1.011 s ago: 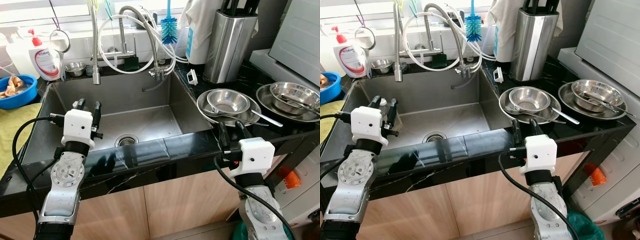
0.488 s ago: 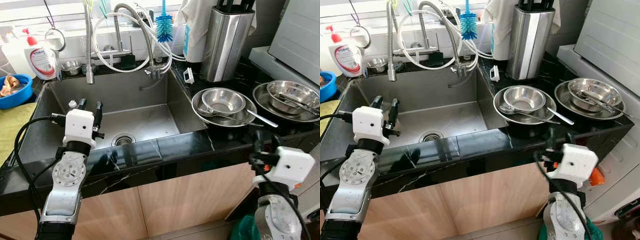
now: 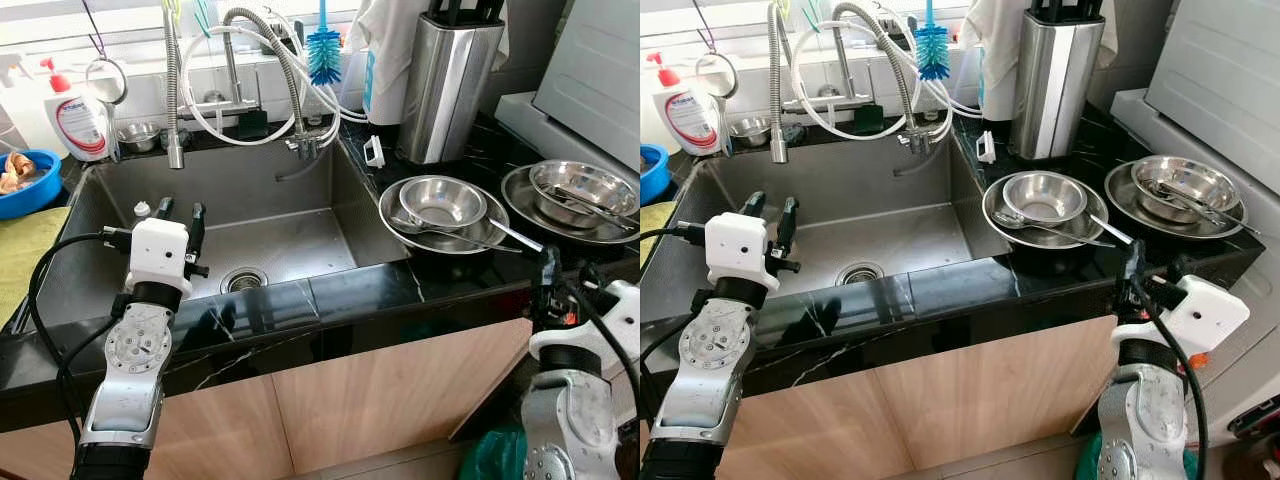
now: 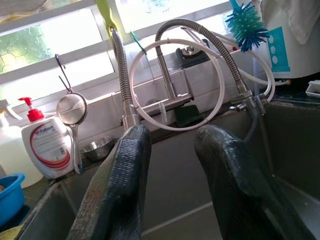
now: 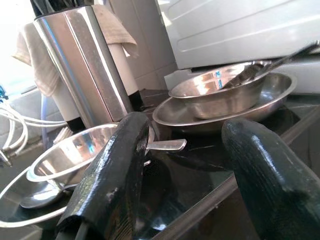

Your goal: Kitchen organization

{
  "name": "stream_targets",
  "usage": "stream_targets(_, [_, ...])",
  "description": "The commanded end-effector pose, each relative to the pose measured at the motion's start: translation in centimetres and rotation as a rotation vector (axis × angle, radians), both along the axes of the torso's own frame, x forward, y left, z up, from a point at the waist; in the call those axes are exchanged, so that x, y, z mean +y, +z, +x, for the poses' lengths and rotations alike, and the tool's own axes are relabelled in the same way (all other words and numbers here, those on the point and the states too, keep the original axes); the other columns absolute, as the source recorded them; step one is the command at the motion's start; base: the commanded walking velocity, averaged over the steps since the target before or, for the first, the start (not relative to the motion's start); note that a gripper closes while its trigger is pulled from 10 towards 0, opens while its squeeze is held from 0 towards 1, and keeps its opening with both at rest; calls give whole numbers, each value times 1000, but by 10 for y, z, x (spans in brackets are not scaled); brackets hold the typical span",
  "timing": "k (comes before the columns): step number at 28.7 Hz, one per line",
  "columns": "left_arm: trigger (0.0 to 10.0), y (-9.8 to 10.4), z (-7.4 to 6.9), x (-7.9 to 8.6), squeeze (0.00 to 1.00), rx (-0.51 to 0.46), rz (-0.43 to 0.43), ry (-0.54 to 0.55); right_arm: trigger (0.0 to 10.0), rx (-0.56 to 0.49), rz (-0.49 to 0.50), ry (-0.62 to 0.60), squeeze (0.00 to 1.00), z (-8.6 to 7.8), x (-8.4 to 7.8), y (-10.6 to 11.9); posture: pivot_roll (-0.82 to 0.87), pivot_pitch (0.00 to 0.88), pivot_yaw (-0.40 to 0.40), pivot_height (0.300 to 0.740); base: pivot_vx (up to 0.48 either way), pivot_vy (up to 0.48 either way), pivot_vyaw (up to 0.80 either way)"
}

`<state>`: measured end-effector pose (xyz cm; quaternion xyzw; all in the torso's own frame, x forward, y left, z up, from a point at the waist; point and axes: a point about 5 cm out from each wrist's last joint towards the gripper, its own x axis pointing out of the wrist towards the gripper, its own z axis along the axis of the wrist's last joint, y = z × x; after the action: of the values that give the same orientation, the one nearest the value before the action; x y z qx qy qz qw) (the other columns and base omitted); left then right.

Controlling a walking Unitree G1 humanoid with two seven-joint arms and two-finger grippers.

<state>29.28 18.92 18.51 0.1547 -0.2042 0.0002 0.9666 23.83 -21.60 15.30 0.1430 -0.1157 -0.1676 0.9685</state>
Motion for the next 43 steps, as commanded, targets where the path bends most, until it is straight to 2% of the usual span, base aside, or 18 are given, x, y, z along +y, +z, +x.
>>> stream_targets(1, [10000, 2, 2, -2, 0, -7, 9, -10, 10000, 18, 49, 5, 0, 3, 1, -4, -73, 0, 31, 740, 0, 0, 0])
stream_targets(4, [10000, 2, 2, -2, 0, -6, 13, -13, 10000, 33, 98, 24, 0, 6, 2, -7, -72, 0, 32, 740, 0, 0, 0])
stream_targets(14, [10000, 1, 3, -5, 0, 1, 18, -25, 10000, 71, 147, 11, 0, 9, 1, -14, -71, 0, 31, 740, 0, 0, 0])
stream_targets(24, [10000, 2, 3, -4, 0, 0, 17, -15, 10000, 78, 214, 55, 0, 18, 4, -15, -60, 0, 29, 740, 0, 0, 0])
stream_targets(43, [10000, 3, 4, -3, 0, 1, 25, -11, 10000, 69, 233, 155, 0, 39, 11, -15, -55, 0, 31, 740, 0, 0, 0])
